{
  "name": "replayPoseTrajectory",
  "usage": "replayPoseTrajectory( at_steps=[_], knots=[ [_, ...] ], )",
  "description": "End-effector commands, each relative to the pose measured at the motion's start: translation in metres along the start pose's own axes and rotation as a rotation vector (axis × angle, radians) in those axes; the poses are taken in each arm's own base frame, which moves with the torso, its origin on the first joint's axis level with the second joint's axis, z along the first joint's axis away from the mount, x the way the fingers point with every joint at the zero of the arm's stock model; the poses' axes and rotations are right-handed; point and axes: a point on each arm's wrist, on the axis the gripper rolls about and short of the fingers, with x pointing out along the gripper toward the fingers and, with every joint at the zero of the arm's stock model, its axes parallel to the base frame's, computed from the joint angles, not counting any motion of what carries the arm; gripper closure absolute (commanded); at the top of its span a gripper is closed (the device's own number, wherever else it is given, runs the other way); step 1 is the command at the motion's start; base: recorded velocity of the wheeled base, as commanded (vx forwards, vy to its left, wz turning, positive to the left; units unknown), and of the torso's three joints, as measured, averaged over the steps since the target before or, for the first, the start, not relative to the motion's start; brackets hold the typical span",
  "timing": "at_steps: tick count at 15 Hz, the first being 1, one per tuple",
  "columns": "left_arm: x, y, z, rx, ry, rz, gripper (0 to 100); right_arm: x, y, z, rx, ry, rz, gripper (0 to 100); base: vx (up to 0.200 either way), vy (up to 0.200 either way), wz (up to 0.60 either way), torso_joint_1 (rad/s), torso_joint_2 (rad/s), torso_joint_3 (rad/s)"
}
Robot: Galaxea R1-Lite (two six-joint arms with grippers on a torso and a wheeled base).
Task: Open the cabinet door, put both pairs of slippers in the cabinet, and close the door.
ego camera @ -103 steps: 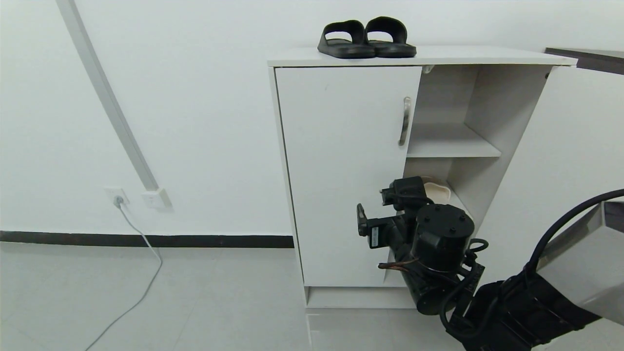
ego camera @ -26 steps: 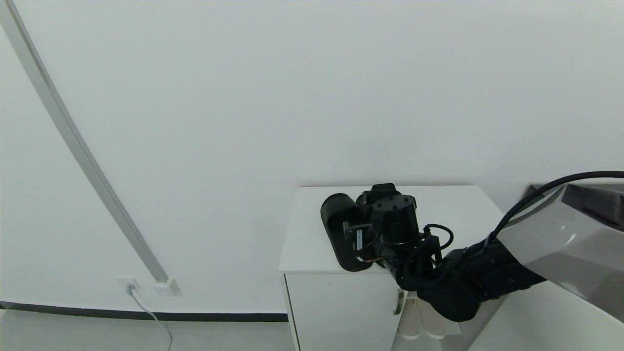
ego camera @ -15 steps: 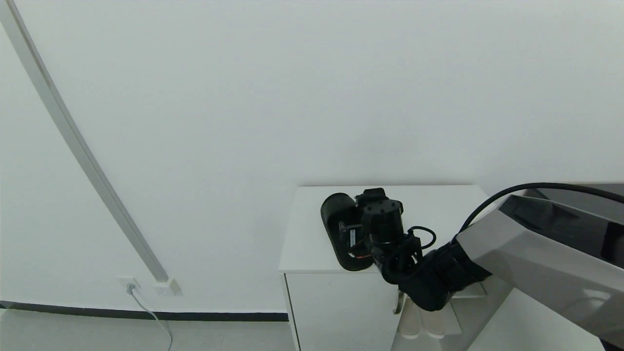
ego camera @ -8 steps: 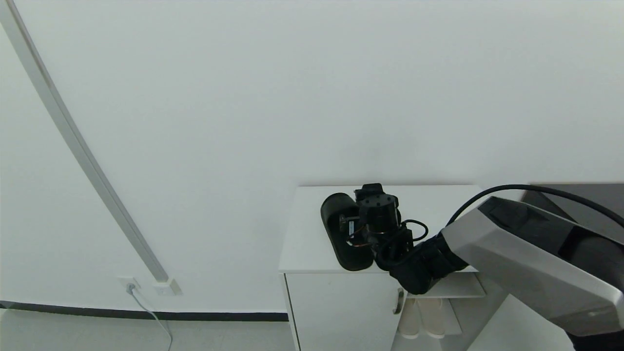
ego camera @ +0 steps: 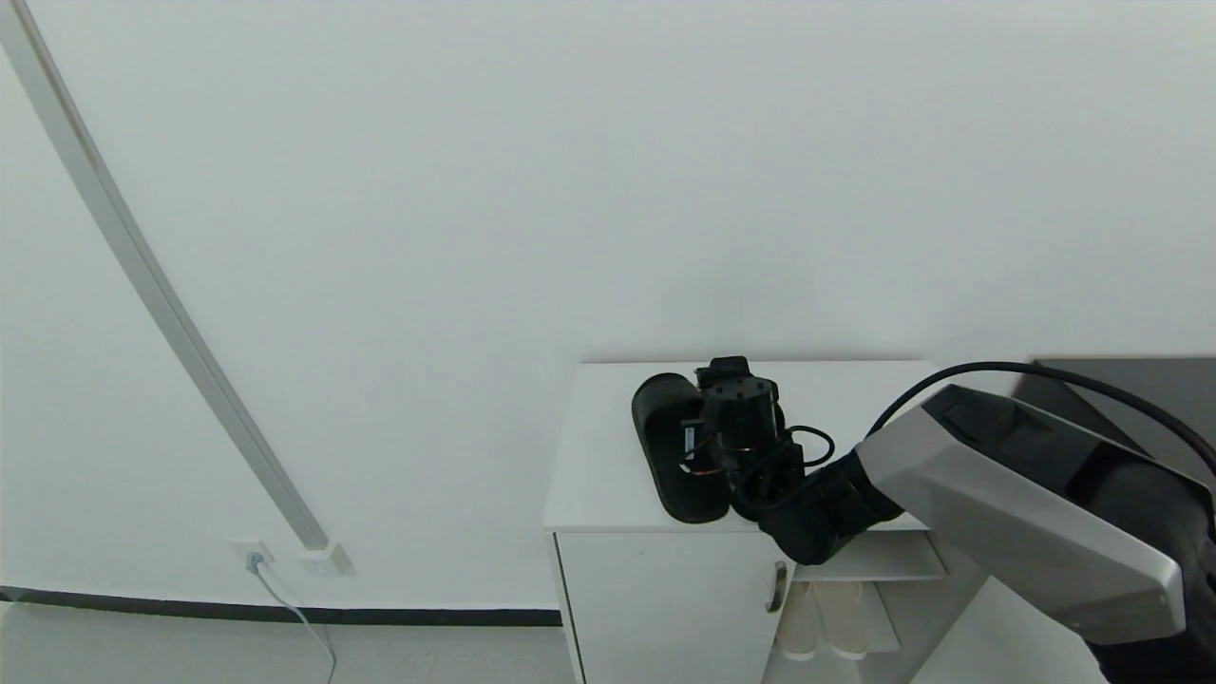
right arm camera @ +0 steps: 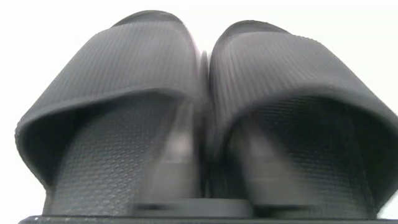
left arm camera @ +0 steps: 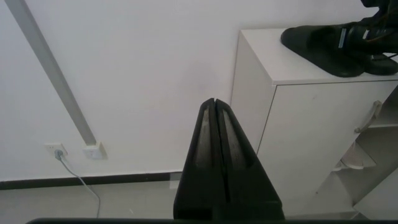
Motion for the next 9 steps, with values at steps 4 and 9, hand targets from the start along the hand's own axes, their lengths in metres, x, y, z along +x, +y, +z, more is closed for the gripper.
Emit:
replayPoseTrajectory(
  at_steps=[4,9],
  knots=[
    [0.000,0.000,0.000,0.000,0.000,0.000,100,-0.006,0.003,0.005,0.003,-0.009,0.009,100,0.000,0.000,0.00,0.000,0.00,0.000],
    [0.000,0.000,0.000,0.000,0.001,0.000,100,-0.069,-0.004,0.035,-0.012,0.009,0.058,100,0.000,0.000,0.00,0.000,0.00,0.000]
  ],
)
